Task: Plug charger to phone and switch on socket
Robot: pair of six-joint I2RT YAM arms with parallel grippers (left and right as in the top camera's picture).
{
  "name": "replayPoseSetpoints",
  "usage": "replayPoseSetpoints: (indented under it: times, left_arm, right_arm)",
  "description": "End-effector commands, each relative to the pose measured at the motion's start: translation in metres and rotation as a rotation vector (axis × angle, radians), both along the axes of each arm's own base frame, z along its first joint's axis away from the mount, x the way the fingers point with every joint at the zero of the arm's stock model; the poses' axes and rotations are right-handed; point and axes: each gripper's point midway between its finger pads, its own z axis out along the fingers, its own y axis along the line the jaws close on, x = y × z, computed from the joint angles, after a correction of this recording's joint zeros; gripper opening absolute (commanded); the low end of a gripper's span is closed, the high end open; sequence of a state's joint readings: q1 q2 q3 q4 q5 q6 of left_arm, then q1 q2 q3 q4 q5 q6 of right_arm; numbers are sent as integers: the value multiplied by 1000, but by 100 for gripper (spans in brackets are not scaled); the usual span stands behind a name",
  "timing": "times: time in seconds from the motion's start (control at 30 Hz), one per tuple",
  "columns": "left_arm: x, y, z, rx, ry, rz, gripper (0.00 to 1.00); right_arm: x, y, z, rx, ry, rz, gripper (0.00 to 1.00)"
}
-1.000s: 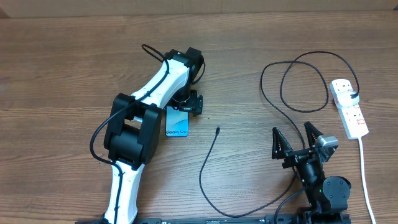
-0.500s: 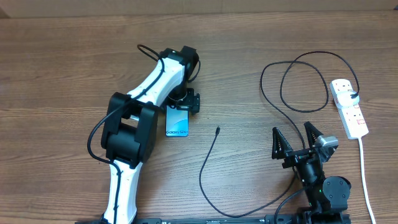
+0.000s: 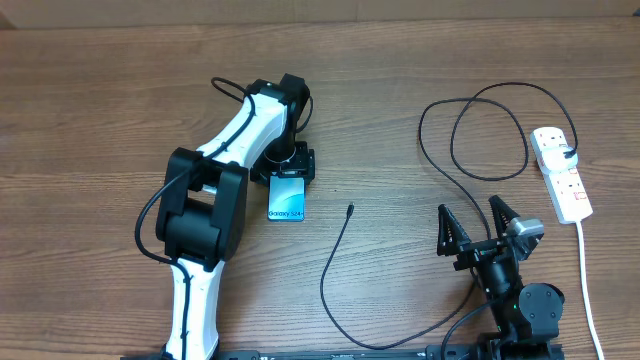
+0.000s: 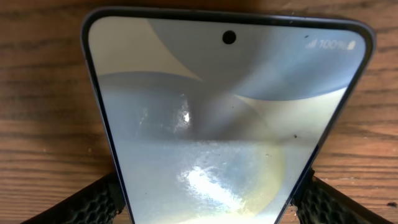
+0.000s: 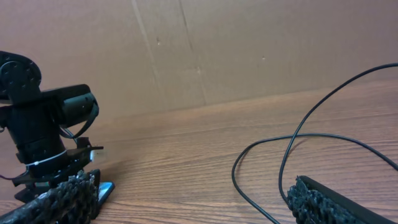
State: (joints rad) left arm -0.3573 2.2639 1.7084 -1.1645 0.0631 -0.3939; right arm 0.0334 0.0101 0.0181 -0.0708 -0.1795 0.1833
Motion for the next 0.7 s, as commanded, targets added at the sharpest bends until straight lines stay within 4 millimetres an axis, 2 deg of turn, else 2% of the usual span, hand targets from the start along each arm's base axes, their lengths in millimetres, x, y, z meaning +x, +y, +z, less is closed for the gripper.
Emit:
replayPoseSetpoints:
  times: [0.0,0.1,0.13,0.67]
  left_arm:
    - [-49,26,-59,114,187,19,84]
    - [-54,28,-66,115,189,18,98]
    - [-54,28,-67,114,186,18,100]
    - [-46,25,-70,97,152,5,100]
  right_arm:
    - [0,0,-2,-1,-2,1,100]
    - [0,0,-2,-1,-2,1,100]
    - [0,0,-2,-1,-2,1,100]
    - [0,0,-2,-1,-2,1,100]
